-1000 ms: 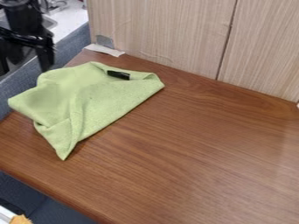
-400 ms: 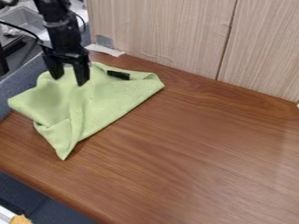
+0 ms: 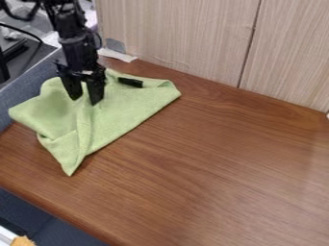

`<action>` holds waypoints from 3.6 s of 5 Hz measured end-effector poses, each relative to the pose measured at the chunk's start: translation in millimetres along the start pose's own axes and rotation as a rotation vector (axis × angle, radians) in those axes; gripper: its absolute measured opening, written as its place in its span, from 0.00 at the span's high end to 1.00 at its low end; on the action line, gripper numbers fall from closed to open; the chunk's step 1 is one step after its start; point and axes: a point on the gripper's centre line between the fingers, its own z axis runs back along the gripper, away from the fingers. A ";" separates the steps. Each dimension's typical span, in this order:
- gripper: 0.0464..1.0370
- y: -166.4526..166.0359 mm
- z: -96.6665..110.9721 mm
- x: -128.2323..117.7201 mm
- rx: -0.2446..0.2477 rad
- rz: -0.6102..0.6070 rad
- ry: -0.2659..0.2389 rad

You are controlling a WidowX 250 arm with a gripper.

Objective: Unfold the cloth from left to right

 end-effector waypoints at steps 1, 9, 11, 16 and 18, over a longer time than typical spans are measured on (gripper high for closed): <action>0.64 2.2 -1.6 -0.4 0.014 0.009 0.000; 0.99 -117.8 36.6 -50.1 0.023 -0.313 -0.098; 0.98 -143.8 2.2 -80.9 0.025 -0.424 -0.020; 0.03 -151.0 46.7 -91.3 0.097 -0.440 -0.118; 0.04 -141.4 98.0 -92.9 0.116 -0.433 -0.262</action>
